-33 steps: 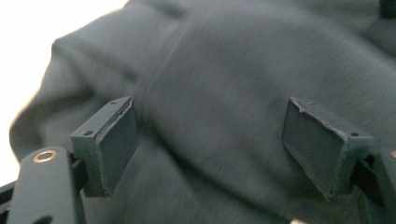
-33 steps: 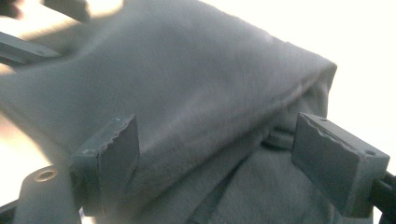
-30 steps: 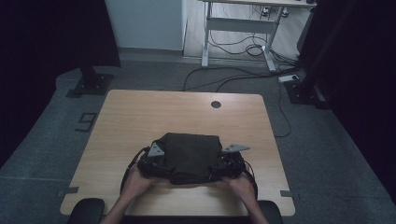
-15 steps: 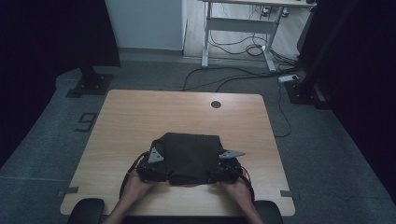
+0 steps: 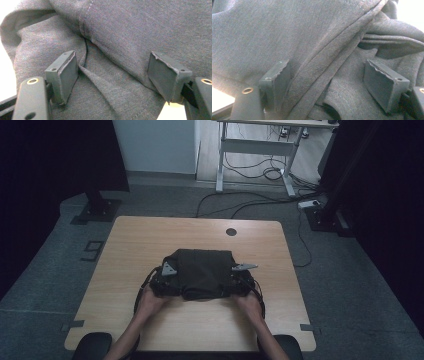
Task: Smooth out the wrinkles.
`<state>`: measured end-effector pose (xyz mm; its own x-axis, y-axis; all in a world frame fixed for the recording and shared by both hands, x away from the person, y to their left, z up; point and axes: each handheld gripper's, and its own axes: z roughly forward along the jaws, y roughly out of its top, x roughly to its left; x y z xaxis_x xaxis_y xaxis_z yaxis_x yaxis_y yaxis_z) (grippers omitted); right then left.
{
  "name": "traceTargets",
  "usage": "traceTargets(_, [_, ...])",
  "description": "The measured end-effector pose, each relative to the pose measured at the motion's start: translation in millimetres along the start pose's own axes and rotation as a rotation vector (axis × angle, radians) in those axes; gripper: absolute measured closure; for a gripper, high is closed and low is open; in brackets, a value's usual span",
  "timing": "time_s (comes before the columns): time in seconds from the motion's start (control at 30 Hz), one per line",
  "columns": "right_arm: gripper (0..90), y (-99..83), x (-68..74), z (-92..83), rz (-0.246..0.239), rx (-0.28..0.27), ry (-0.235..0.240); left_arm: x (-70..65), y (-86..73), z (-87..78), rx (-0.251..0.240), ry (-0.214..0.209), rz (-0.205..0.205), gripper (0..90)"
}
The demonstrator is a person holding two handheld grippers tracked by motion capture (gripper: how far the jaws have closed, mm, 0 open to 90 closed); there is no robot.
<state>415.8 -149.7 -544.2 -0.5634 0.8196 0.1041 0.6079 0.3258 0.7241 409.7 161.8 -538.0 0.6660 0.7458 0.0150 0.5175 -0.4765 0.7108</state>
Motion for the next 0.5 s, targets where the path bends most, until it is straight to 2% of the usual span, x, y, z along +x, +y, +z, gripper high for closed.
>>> traceTargets(0.2, [23.1, 18.8, -12.8, 20.1, 0.013, -0.020, -0.023, 20.9, 8.5, 13.5, -0.029, 0.010, -0.031, 24.3])
traceTargets(0.5, [22.8, 19.2, -14.9, 20.9, 0.023, -0.032, -0.012, 22.9, 7.7, 13.2, -0.044, -0.002, -0.033, 23.6])
